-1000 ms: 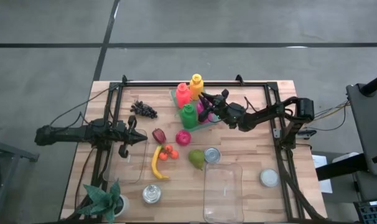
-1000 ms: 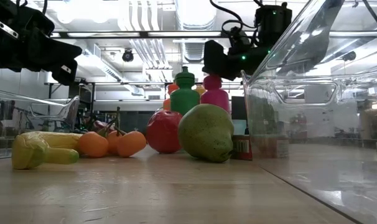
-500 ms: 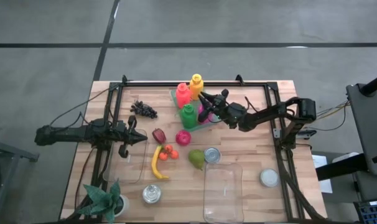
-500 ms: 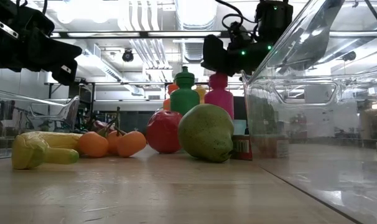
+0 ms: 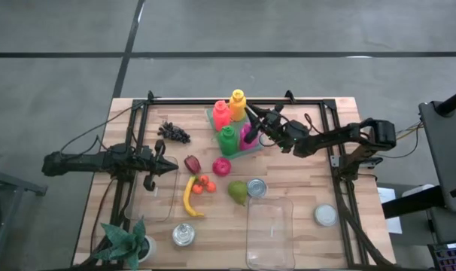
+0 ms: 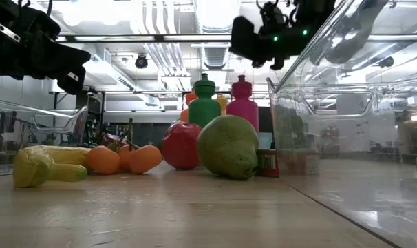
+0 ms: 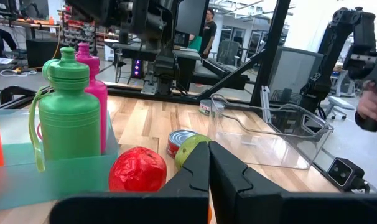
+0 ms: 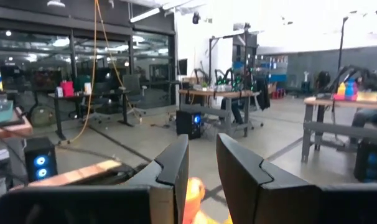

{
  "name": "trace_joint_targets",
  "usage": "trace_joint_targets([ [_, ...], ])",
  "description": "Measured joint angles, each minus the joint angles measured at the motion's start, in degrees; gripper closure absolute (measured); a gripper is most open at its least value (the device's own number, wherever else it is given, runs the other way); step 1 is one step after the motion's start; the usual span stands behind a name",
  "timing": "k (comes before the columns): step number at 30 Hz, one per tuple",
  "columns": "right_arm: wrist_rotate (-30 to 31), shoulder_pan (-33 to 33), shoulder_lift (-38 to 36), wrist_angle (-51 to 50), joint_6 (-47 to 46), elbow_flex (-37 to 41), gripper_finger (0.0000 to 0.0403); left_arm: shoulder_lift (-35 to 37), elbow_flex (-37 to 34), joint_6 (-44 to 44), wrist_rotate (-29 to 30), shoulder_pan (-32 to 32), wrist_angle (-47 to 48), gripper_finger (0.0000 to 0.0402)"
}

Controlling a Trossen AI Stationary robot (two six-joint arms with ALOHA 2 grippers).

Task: Pick & Place Food Item
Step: Put the green pear into the bottom transparent bin

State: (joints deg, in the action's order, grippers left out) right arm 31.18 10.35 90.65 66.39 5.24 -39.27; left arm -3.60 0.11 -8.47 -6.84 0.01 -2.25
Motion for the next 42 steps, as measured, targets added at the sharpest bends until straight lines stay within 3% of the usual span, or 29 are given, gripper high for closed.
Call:
trace_joint_targets([
  [8, 0.3, -1.5, -8.6, -7.1, 2.2, 0.2, 0.0323, 0.0, 0.0, 0.0, 0.0, 0.0, 0.0, 0.0401],
  [18, 0.5, -1.8, -25.1, -45.9, -17.5, -2.5, 0.0323, 0.0, 0.0, 0.0, 0.0, 0.0, 0.0, 0.0401],
  [22, 0.4, -1.9, -29.6, -52.8, -22.4, -2.8, 0.0323, 0.0, 0.0, 0.0, 0.0, 0.0, 0.0, 0.0401],
  [28, -0.2, -1.8, -33.0, -61.1, -33.4, -2.9, 0.0323, 0.0, 0.0, 0.0, 0.0, 0.0, 0.0, 0.0401],
  [32, -0.8, -1.8, -34.5, -74.8, -40.9, -5.7, 0.0323, 0.0, 0.0, 0.0, 0.0, 0.0, 0.0, 0.0401],
  [37, -2.9, -1.9, -34.6, -88.3, -41.1, -11.7, 0.0323, 0.0, 0.0, 0.0, 0.0, 0.0, 0.0, 0.0401],
  [42, -2.8, -1.8, -33.9, -95.0, -41.1, -16.1, 0.0323, 0.0, 0.0, 0.0, 0.0, 0.0, 0.0, 0.0401],
])
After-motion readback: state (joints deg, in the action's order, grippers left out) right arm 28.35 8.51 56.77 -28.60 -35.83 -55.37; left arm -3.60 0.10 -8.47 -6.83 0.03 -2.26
